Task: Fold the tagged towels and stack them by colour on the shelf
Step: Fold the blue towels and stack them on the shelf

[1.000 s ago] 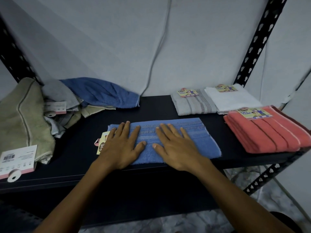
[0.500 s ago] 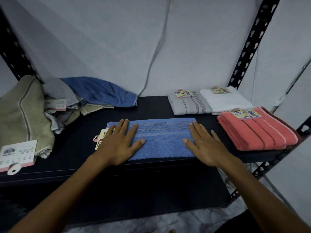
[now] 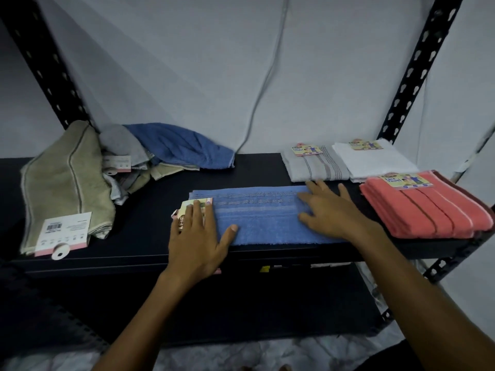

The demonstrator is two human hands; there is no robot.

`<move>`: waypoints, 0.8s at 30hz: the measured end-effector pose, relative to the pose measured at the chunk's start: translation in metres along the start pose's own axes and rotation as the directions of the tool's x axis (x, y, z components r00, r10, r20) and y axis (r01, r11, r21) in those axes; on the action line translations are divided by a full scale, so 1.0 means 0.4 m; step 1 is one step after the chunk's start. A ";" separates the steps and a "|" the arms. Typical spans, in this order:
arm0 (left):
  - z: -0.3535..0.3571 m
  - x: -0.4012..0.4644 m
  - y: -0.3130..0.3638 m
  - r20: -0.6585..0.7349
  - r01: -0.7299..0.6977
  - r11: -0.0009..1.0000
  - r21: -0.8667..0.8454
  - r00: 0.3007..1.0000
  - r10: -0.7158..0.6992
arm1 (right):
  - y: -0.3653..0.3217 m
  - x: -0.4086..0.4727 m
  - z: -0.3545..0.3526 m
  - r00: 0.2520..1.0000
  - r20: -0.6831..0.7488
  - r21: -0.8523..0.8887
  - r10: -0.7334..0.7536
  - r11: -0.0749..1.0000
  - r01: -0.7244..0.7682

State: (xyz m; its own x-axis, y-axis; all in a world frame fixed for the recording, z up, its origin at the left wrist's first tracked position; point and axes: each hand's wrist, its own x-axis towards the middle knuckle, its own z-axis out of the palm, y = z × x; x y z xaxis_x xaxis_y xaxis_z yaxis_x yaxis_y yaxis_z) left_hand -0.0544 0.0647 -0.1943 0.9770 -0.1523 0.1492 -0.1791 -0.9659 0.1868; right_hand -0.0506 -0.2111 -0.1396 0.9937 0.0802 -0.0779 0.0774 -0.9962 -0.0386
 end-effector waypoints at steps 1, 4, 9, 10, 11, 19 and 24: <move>-0.002 0.009 -0.008 0.025 -0.018 1.000 0.010 1.000 0.017 | -0.014 0.019 -0.008 0.998 -0.023 0.034 -0.060 0.998 0.061; -0.010 0.039 -0.042 0.094 -0.131 0.991 0.017 0.987 0.129 | -0.071 0.074 -0.019 0.980 -0.072 0.201 -0.183 0.960 0.194; -0.044 0.113 -0.113 0.167 -0.324 0.939 -0.119 0.925 0.340 | -0.109 0.116 -0.014 0.976 0.000 0.266 -0.218 0.941 0.210; -0.048 0.134 -0.126 0.173 -0.292 0.945 -0.147 0.933 0.315 | -0.107 0.112 -0.015 0.981 -0.007 0.260 -0.196 0.947 0.191; -0.050 0.153 -0.137 0.169 -0.241 0.958 -0.153 0.949 0.265 | -0.103 0.104 -0.016 0.986 -0.018 0.252 -0.164 0.954 0.163; -0.039 0.181 -0.086 -0.329 -0.038 0.974 -0.224 0.944 -0.039 | -0.132 -0.046 0.034 0.975 -0.129 0.273 0.179 0.952 -0.139; -0.036 -0.018 -0.027 -0.459 -0.055 0.857 -0.512 0.861 -0.218 | -0.186 -0.139 0.098 0.893 -0.278 0.403 0.354 0.887 -0.225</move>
State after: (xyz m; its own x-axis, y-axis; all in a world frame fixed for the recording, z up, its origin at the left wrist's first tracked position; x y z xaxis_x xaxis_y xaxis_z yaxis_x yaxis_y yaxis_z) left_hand -0.0610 0.0790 -0.1835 0.8276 0.1758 0.5331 -0.2665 -0.7129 0.6487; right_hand -0.1146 -0.1403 -0.1715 0.9373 -0.2895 0.1938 -0.1879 -0.8886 -0.4185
